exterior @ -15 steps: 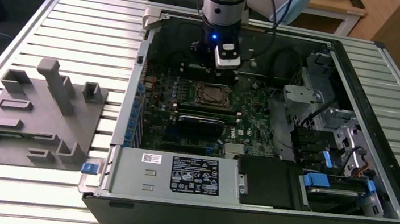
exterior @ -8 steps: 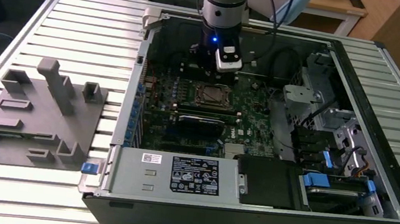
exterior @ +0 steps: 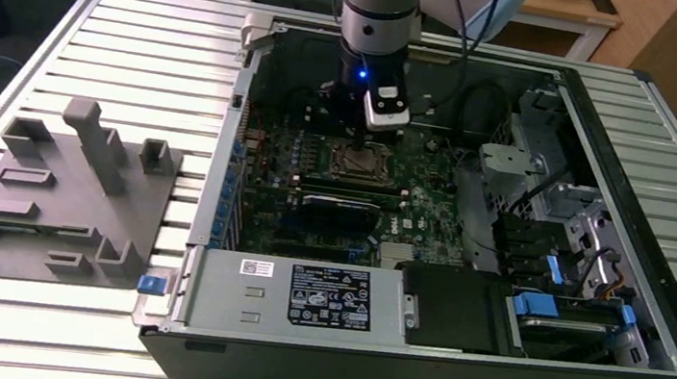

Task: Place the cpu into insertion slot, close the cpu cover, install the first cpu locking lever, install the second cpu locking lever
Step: 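Install the first cpu locking lever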

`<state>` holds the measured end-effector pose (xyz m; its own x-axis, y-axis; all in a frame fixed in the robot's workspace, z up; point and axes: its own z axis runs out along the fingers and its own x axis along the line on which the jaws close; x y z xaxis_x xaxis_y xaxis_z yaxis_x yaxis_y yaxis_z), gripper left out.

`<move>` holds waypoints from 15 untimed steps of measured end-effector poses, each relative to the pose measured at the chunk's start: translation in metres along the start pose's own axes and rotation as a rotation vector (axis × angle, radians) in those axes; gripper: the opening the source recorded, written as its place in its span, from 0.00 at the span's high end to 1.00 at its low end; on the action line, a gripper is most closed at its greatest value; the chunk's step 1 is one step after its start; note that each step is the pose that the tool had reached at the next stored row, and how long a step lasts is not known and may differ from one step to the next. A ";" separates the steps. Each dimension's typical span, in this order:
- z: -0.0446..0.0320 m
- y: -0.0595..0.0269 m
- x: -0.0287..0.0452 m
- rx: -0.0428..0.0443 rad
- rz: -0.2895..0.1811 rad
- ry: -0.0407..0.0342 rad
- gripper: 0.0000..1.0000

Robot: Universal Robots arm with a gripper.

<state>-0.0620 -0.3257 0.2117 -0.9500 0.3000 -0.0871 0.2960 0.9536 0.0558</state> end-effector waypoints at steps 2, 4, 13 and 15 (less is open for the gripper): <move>0.0000 -0.0007 -0.0002 0.0006 -0.002 -0.0002 0.89; -0.0008 -0.0008 -0.0003 0.0009 -0.002 -0.0001 0.89; -0.0057 -0.0005 -0.0008 -0.0041 -0.057 0.0030 0.89; -0.0055 -0.0005 -0.0008 -0.0030 -0.081 0.0042 0.89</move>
<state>-0.0619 -0.3265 0.2173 -0.9712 0.2218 -0.0873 0.2179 0.9746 0.0518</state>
